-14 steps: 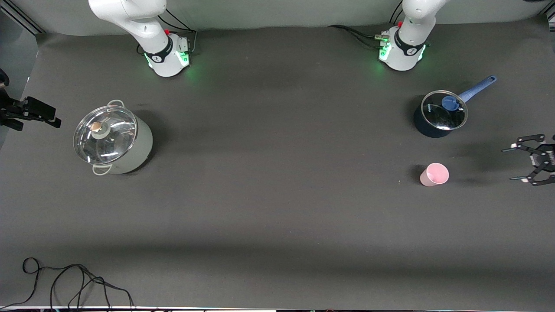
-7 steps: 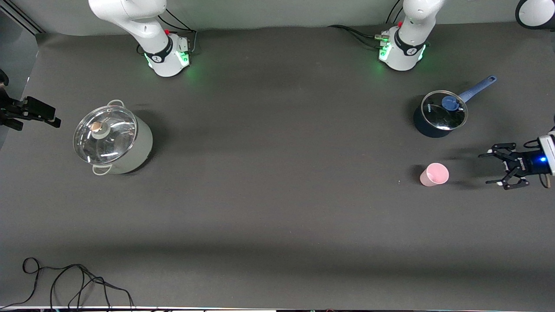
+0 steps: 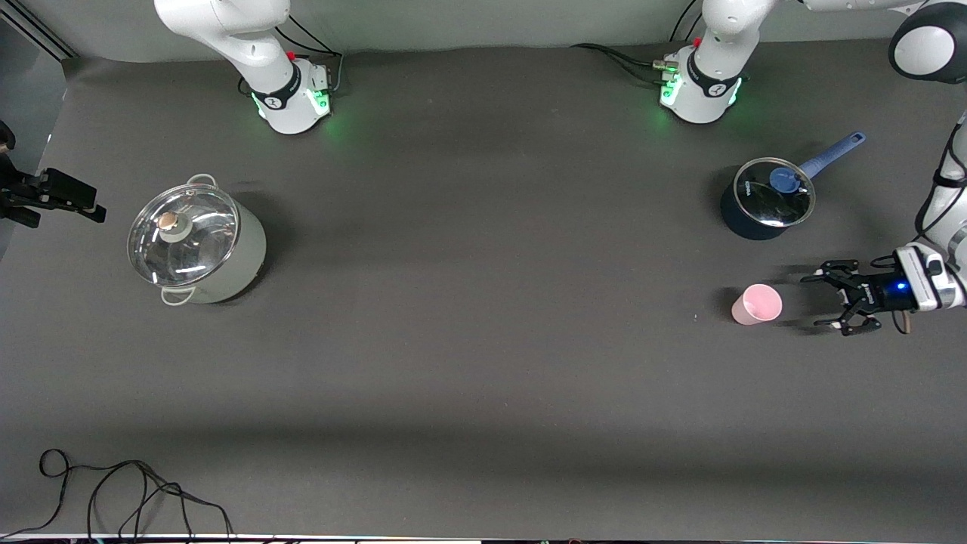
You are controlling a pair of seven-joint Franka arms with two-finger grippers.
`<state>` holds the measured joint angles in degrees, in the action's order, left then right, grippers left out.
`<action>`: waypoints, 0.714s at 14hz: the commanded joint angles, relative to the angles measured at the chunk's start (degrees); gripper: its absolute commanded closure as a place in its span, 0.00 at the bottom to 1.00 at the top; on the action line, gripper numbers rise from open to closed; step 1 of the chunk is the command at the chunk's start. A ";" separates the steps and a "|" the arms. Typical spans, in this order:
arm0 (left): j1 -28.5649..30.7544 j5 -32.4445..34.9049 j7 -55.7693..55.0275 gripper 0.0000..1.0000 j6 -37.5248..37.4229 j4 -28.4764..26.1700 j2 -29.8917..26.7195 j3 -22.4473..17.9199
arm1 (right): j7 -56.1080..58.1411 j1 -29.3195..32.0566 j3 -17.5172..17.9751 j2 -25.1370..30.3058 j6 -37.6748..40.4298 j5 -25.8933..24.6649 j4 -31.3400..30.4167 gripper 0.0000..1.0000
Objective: Transfer pink cup from left to right arm
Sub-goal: 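Move the open left gripper down toward the pink cup, then close the left gripper around the pink cup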
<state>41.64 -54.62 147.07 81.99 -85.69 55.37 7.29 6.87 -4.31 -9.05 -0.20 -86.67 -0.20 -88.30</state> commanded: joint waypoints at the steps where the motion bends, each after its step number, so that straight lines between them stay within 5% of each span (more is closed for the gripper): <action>1: -0.77 -2.42 3.82 0.02 -0.52 1.41 2.55 0.62 | -0.72 -0.52 -0.35 0.55 0.19 -0.15 0.23 0.00; 10: -4.63 -5.32 8.39 0.02 3.70 1.32 5.45 1.41 | -0.72 -0.52 -0.35 0.55 0.10 -0.15 0.23 0.00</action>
<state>38.06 -58.76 152.68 84.77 -85.50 59.92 8.79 6.87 -4.31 -9.06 -0.20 -86.69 -0.20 -88.27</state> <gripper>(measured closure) 0.013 0.000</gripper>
